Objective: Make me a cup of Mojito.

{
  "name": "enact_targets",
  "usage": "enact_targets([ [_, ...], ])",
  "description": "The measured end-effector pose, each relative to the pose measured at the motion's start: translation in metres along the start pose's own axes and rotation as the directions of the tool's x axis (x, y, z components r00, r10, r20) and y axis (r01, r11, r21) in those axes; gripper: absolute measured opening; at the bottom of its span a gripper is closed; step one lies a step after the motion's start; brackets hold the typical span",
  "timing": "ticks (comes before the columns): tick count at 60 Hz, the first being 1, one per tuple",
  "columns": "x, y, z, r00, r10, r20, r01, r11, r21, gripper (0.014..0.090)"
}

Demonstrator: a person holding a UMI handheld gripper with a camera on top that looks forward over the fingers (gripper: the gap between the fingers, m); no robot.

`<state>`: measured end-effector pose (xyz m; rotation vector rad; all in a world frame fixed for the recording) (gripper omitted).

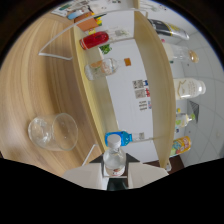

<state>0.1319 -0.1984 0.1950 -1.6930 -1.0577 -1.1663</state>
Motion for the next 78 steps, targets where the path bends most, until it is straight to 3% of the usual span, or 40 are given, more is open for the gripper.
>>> enact_targets([
  [9,0.006,-0.010,0.002,0.954,-0.292,-0.068,0.294,0.955,0.032,0.0335],
  [25,-0.005,-0.028,0.006,0.725,-0.668,-0.168,0.686,0.722,0.090,0.0332],
  [35,-0.008,-0.030,0.005,0.707,-0.686,-0.172,0.705,0.700,0.109,0.0333],
  [42,0.001,-0.030,0.003,0.788,-0.595,-0.159,0.614,0.778,0.133,0.0333],
  [50,0.020,-0.030,-0.001,0.974,-0.219,-0.061,0.227,0.955,0.189,0.0335],
  [56,0.042,-0.033,-0.007,0.983,0.180,0.022,-0.180,0.950,0.256,0.0335],
  [65,0.045,-0.036,-0.014,0.679,0.671,0.297,-0.733,0.640,0.230,0.0335],
  [72,0.022,-0.021,-0.001,0.412,0.830,0.377,-0.908,0.409,0.092,0.0334],
  [78,-0.018,-0.007,0.014,0.300,0.867,0.397,-0.942,0.334,-0.018,0.0335],
])
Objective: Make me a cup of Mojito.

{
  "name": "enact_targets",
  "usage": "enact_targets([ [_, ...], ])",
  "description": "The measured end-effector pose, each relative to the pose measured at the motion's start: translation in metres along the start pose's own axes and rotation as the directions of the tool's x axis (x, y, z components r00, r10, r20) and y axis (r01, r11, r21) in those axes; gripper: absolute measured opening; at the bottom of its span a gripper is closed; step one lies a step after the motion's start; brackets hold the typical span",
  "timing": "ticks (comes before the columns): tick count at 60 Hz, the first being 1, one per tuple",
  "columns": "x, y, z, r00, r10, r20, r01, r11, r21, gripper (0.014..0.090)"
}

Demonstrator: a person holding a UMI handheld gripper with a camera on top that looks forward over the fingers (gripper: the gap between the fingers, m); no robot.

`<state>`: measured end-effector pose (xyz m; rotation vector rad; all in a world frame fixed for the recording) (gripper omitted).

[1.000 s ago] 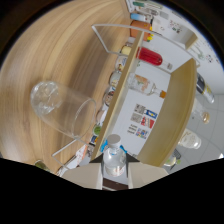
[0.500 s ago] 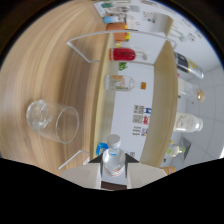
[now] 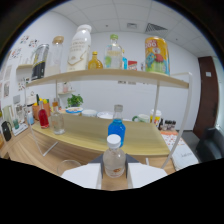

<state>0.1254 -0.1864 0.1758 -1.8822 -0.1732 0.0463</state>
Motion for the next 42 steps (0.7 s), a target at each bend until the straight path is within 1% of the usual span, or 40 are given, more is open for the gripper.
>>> enact_targets([
  [3,0.003,0.025,0.007,0.999,0.044,0.004,-0.043,0.998,-0.043,0.0334],
  [11,0.013,0.084,0.022,0.992,0.122,-0.010,-0.122,0.981,-0.149,0.0334],
  [18,0.019,0.120,0.026,0.992,0.124,-0.016,-0.124,0.970,-0.209,0.0334],
  [24,0.019,0.139,0.026,0.993,0.115,-0.019,-0.116,0.962,-0.247,0.0333],
  [28,0.020,0.148,0.027,0.993,0.116,-0.023,-0.118,0.960,-0.253,0.0336],
  [32,0.020,0.148,0.027,0.994,0.106,-0.022,-0.108,0.964,-0.244,0.0338],
  [42,0.020,0.150,0.026,0.997,0.066,-0.031,-0.071,0.965,-0.253,0.0354],
])
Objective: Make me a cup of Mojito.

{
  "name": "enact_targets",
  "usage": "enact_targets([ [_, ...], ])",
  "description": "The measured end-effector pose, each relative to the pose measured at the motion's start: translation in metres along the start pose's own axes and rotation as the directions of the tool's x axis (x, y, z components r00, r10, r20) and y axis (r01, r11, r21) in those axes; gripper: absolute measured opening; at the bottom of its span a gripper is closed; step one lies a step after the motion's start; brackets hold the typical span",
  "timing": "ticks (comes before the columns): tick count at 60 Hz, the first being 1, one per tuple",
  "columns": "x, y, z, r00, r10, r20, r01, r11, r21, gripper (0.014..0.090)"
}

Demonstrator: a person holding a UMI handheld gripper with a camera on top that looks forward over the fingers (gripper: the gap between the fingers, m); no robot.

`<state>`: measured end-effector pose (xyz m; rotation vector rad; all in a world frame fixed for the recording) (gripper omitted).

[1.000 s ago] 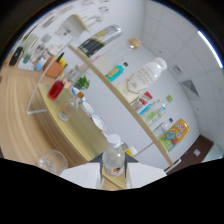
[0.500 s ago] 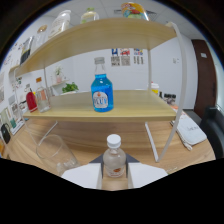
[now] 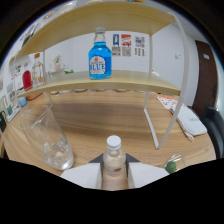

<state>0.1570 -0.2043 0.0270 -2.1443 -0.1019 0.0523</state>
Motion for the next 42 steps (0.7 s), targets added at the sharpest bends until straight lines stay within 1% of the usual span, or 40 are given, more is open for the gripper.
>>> enact_targets([
  [3,0.003,0.003,-0.001,1.000,-0.003,-0.017,0.002,1.000,-0.015,0.0377],
  [7,0.007,0.006,-0.005,0.999,0.004,-0.043,-0.005,0.999,-0.031,0.0471],
  [8,0.008,0.007,-0.007,0.999,0.007,-0.046,-0.009,0.999,-0.033,0.0507],
  [10,0.007,0.005,-0.011,0.998,0.021,-0.052,-0.023,0.999,-0.035,0.0637],
  [11,0.008,0.004,-0.013,0.998,0.027,-0.056,-0.029,0.999,-0.035,0.0689],
  [15,0.008,-0.004,-0.026,0.996,0.048,-0.072,-0.050,0.998,-0.025,0.0809],
  [17,0.008,-0.012,-0.034,0.995,0.054,-0.083,-0.055,0.998,-0.010,0.0848],
  [28,-0.015,-0.071,-0.098,0.991,0.073,-0.112,-0.061,0.992,0.109,0.0855],
  [32,-0.031,-0.087,-0.118,0.991,0.081,-0.106,-0.065,0.987,0.145,0.0853],
  [36,-0.048,-0.093,-0.135,0.991,0.085,-0.102,-0.068,0.985,0.156,0.0852],
  [42,-0.075,-0.092,-0.146,0.994,0.074,-0.086,-0.060,0.986,0.155,0.0852],
])
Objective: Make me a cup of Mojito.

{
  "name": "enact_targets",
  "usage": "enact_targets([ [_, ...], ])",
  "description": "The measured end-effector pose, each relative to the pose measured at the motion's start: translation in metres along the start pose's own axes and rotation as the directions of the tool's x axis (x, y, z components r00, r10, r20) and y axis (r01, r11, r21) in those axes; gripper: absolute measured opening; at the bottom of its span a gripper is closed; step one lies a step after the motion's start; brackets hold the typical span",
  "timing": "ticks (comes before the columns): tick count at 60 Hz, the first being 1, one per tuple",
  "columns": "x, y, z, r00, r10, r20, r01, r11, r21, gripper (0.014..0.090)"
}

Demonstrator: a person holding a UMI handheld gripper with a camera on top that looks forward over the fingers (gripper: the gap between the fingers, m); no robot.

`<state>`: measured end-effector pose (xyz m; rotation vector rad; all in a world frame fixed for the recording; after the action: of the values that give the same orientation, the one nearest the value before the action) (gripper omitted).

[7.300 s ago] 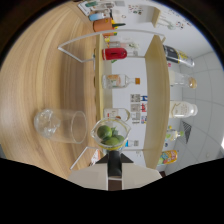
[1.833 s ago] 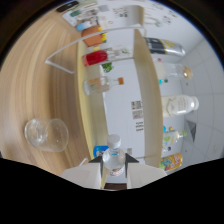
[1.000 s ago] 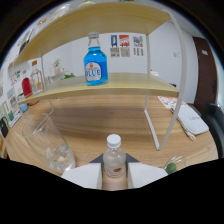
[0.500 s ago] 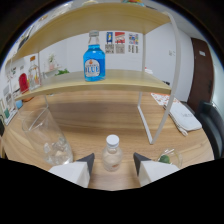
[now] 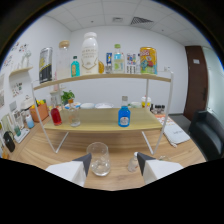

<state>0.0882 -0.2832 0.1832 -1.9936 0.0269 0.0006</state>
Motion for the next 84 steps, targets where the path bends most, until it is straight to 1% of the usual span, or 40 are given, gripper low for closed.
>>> enact_targets([
  [4,-0.016,0.008,-0.005,1.000,-0.006,0.015,0.006,1.000,-0.003,0.0855],
  [12,-0.040,0.016,-0.010,1.000,0.001,0.021,-0.001,0.999,-0.034,0.0857],
  [19,-0.066,-0.013,-0.016,0.999,0.024,0.035,-0.024,1.000,-0.002,0.0852],
  [36,-0.171,-0.161,-0.045,0.994,-0.024,0.111,-0.001,0.976,0.217,0.0856],
  [39,-0.189,-0.184,-0.045,0.991,-0.022,0.129,-0.011,0.969,0.247,0.0855],
  [44,-0.217,-0.216,-0.042,0.989,-0.024,0.143,-0.021,0.954,0.300,0.0859],
  [49,-0.236,-0.239,-0.027,0.989,-0.032,0.142,-0.016,0.946,0.323,0.0864],
  [55,-0.251,-0.256,-0.005,0.990,-0.022,0.138,-0.024,0.945,0.325,0.0860],
  [61,-0.253,-0.266,0.021,0.996,-0.020,0.089,-0.009,0.950,0.311,0.0862],
  [63,-0.254,-0.267,0.030,0.996,-0.021,0.081,-0.004,0.953,0.302,0.0861],
  [70,-0.256,-0.267,0.057,0.997,-0.005,0.075,-0.015,0.964,0.267,0.0821],
  [73,-0.256,-0.268,0.063,0.998,-0.006,0.067,-0.012,0.963,0.268,0.0798],
  [77,-0.256,-0.273,0.070,0.998,-0.023,0.054,0.007,0.960,0.281,0.0726],
  [81,-0.253,-0.278,0.072,0.999,-0.021,0.041,0.008,0.954,0.301,0.0598],
  [83,-0.250,-0.282,0.072,1.000,-0.016,0.026,0.008,0.952,0.307,0.0539],
  [84,-0.250,-0.282,0.074,1.000,-0.012,0.021,0.005,0.952,0.306,0.0538],
])
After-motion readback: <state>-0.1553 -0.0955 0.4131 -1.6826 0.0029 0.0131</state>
